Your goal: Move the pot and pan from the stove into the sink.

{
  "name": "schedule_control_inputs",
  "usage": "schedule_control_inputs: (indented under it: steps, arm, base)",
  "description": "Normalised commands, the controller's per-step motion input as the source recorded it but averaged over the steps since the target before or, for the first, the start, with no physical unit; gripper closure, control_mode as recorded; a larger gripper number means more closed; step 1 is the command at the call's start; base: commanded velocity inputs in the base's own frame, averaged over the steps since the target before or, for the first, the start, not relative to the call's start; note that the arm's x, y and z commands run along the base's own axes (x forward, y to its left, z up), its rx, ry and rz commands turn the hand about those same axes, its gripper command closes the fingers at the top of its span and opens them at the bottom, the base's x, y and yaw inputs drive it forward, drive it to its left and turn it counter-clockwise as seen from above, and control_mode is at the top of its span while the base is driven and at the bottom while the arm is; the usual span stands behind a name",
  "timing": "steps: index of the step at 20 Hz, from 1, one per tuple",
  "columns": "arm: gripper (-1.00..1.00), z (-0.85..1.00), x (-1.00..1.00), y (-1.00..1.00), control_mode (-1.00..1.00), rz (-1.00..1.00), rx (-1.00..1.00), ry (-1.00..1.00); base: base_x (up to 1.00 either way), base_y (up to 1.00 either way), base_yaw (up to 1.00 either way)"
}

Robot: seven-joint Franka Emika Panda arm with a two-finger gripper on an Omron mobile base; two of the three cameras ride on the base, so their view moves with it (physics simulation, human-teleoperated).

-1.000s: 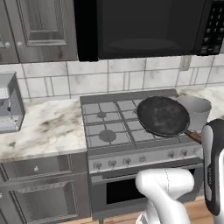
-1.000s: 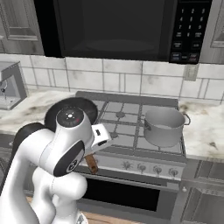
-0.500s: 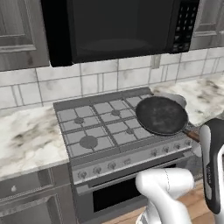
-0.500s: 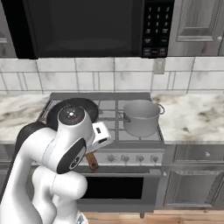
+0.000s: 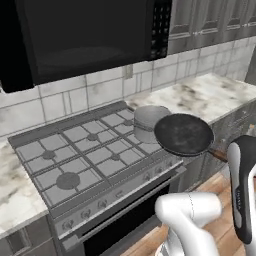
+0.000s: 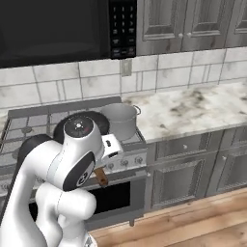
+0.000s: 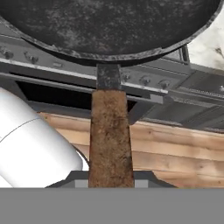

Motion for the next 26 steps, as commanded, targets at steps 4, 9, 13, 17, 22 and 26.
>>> schedule_control_inputs:
  steps: [4,9,13,17,22,26]
  arm:
    - [1.00,0.00,0.00,0.00,1.00,0.00,0.00,0.00]
    - [1.00,0.00,0.00,0.00,1.00,0.00,0.00,0.00]
    - [1.00,0.00,0.00,0.00,1.00,0.00,0.00,0.00]
    - [1.00,0.00,0.00,0.00,1.00,0.00,0.00,0.00]
    - [1.00,0.00,0.00,0.00,1.00,0.00,0.00,0.00]
    - [1.00,0.00,0.00,0.00,1.00,0.00,0.00,0.00]
  base:
    - [0.00,0.00,-0.50]
    - [0.00,0.00,-0.50]
    - [0.00,0.00,-0.50]
    - [0.00,0.00,-0.50]
    - [0.00,0.00,-0.50]
    - [0.00,0.00,-0.50]
